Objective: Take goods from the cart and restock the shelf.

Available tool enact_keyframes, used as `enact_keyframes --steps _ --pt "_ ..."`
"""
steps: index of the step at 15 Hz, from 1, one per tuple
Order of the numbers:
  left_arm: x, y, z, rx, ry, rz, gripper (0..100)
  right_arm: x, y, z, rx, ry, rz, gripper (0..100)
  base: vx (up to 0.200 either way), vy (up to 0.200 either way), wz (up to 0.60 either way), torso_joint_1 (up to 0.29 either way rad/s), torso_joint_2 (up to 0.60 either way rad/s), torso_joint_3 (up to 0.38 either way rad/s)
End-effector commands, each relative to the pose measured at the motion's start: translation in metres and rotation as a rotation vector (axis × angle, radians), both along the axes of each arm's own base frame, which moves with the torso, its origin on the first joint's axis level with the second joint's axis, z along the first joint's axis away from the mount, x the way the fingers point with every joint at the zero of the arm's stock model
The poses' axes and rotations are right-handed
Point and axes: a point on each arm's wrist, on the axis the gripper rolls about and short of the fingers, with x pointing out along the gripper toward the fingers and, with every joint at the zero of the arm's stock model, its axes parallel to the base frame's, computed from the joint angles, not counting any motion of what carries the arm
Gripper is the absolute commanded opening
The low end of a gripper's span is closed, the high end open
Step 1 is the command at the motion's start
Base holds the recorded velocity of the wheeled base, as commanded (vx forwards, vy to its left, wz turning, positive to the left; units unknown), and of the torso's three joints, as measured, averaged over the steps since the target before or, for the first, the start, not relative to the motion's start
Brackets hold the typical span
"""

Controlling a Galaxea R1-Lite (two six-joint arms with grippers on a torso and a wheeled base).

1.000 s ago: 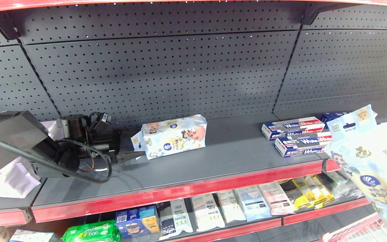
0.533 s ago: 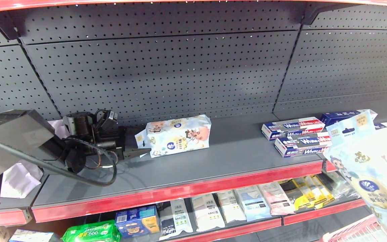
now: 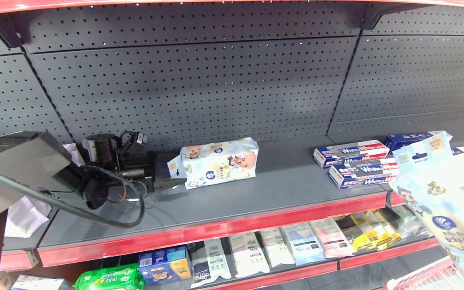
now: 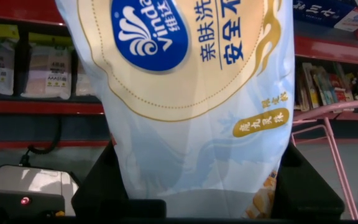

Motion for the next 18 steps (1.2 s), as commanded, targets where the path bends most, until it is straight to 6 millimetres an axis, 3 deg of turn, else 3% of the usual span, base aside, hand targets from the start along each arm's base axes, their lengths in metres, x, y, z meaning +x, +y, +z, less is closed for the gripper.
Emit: enact_keyframes --steps 1,8,12,18 --pt "-0.001 0.001 -0.003 0.003 0.006 0.008 100 0.0 0.0 0.001 -0.004 -0.005 -0.001 0 0.0 0.0 0.0 0.0 0.0 0.0" --pt "0.004 0.01 -0.009 -0.004 0.003 0.013 100 -0.002 0.0 0.002 -0.006 -0.016 -0.001 0 0.0 0.0 0.0 0.0 0.0 0.0" --pt "0.012 0.006 0.001 -0.014 -0.003 0.025 100 -0.003 0.0 0.0 0.0 -0.015 0.006 0 0.0 0.0 0.0 0.0 0.0 0.0" --pt "0.024 -0.007 -0.003 -0.006 -0.013 0.077 100 -0.004 0.001 -0.005 0.003 0.0 0.015 0 0.0 0.0 0.0 0.0 0.0 0.0"
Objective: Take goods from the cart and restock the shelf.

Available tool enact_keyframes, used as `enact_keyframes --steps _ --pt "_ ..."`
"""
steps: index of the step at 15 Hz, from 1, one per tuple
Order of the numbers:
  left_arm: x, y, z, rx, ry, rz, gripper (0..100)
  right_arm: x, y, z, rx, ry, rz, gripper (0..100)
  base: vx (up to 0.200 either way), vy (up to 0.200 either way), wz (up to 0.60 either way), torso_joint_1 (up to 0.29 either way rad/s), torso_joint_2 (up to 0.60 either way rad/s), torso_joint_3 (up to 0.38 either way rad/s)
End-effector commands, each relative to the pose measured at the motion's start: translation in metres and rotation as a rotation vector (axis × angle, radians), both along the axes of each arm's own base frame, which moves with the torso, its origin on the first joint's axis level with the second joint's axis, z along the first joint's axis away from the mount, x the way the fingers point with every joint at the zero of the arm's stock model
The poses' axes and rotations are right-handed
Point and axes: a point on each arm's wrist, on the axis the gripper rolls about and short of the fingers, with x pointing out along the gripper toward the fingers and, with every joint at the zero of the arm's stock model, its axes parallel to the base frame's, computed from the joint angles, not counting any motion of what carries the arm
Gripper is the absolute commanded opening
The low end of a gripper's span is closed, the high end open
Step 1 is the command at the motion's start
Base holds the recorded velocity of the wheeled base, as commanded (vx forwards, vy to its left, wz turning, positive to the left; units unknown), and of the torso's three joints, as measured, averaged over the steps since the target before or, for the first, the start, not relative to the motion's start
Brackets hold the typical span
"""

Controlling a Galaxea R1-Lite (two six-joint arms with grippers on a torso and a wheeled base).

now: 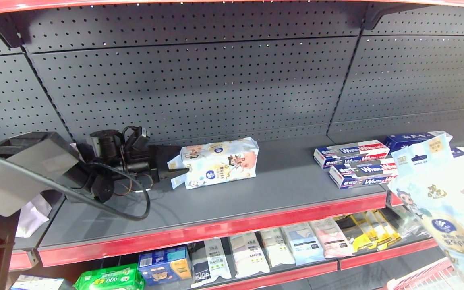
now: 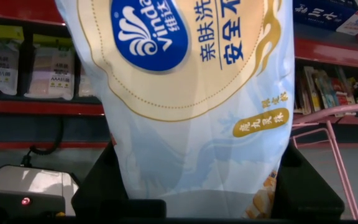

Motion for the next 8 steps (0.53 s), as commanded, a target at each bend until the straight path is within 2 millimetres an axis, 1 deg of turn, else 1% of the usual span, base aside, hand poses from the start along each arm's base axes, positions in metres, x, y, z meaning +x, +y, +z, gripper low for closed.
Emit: enact_keyframes --steps 1,6,8 --pt "0.002 -0.005 -0.003 0.0 0.004 -0.009 100 0.0 0.0 -0.003 0.0 0.011 0.0 0 0.0 0.0 0.0 0.0 0.0 0.0" --pt "0.005 -0.009 -0.003 0.0 -0.003 -0.016 100 0.0 0.0 -0.006 0.001 0.024 0.002 0 0.0 0.0 0.0 0.0 0.0 0.0" --pt "0.008 -0.016 0.0 -0.004 -0.015 -0.03 100 -0.001 0.0 -0.006 0.001 0.022 0.0 0 0.0 0.0 0.0 0.0 0.0 0.0"
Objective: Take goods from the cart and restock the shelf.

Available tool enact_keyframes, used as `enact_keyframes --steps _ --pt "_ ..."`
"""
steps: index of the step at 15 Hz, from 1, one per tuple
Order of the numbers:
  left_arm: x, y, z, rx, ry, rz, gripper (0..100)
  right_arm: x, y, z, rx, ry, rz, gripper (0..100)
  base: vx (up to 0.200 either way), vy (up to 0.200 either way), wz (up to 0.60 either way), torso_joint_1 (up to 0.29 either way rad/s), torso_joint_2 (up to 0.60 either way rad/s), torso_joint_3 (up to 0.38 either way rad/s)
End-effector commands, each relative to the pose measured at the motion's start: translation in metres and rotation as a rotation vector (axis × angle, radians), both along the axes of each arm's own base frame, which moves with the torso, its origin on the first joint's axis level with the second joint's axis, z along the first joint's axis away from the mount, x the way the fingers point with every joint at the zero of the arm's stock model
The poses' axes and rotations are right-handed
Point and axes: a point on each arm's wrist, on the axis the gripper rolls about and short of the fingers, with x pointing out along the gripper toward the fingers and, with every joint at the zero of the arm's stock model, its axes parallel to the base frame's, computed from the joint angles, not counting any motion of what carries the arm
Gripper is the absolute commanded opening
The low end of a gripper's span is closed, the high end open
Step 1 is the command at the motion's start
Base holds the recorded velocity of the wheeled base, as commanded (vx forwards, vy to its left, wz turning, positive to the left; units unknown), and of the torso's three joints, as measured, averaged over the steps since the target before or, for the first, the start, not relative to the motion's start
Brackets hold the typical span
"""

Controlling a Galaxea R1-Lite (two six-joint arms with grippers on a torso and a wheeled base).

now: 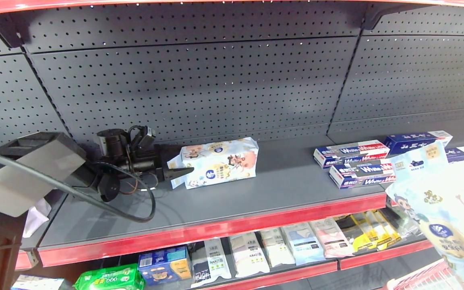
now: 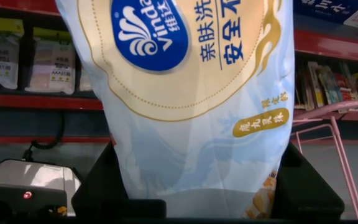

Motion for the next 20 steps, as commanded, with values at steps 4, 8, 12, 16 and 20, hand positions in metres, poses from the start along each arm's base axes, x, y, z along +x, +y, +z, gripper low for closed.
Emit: enact_keyframes --steps 4,8,12,16,20 --pt "0.007 -0.017 0.0 -0.008 -0.007 -0.021 100 0.0 0.0 0.001 0.0 -0.004 0.0 0 0.0 0.0 0.0 0.0 0.0 0.0" --pt "0.008 -0.024 0.0 -0.008 -0.004 -0.034 100 -0.001 0.0 0.0 -0.001 -0.004 -0.003 0 0.0 0.0 0.0 0.0 0.0 0.0" --pt "0.01 -0.024 0.0 -0.006 0.015 -0.03 100 -0.002 0.0 -0.001 -0.001 -0.006 -0.003 0 0.0 0.0 0.0 0.0 0.0 0.0" --pt "0.012 -0.024 0.001 -0.003 0.015 -0.005 100 -0.003 0.0 -0.003 -0.002 -0.003 -0.002 0 0.0 0.0 0.0 0.0 0.0 0.0" --pt "0.012 -0.027 0.003 -0.008 0.016 -0.002 100 -0.004 0.0 -0.005 -0.003 0.003 -0.003 0 0.0 0.0 0.0 0.0 0.0 0.0"
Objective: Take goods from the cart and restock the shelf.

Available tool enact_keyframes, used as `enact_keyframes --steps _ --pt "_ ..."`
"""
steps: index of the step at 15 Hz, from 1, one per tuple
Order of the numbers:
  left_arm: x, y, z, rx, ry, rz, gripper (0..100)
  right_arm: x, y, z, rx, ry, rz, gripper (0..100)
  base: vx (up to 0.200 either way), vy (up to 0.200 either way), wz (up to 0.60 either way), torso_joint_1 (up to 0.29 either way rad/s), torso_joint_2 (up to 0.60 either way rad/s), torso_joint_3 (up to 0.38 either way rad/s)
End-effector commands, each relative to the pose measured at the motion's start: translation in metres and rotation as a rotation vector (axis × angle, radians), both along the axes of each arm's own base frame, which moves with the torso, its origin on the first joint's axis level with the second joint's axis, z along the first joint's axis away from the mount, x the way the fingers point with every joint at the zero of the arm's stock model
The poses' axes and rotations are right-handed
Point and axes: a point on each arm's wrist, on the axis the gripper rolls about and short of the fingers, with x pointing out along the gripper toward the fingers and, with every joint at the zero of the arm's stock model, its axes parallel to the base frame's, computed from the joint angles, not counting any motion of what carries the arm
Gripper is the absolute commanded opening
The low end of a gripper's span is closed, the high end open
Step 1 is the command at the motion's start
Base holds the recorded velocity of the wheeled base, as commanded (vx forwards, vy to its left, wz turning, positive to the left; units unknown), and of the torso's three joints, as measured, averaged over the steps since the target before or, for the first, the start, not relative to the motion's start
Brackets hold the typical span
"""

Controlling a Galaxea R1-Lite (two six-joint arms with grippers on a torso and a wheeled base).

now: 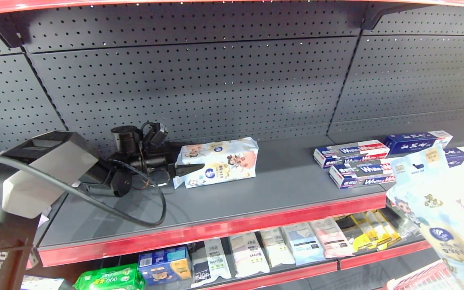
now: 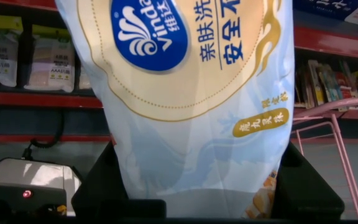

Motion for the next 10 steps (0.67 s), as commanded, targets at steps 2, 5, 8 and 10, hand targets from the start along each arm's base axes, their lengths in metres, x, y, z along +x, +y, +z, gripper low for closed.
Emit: enact_keyframes --steps 2,5,8,10 --pt "0.001 -0.001 0.002 0.0 -0.013 0.012 0 -0.001 0.0 -0.002 0.0 0.002 0.001 0 0.0 0.0 0.0 0.0 0.0 0.0" --pt "0.0 -0.001 0.001 -0.002 -0.001 0.017 0 -0.001 0.0 -0.002 0.001 0.002 -0.001 0 0.0 0.0 0.0 0.0 0.0 0.0" --pt "-0.006 0.0 0.008 -0.002 -0.002 0.016 0 -0.001 0.0 -0.002 0.002 0.002 0.001 0 0.0 0.0 0.0 0.0 0.0 0.0" --pt "-0.023 0.001 0.017 -0.002 0.035 0.013 0 -0.001 0.0 -0.002 0.001 0.001 0.001 0 0.0 0.0 0.0 0.0 0.0 0.0"
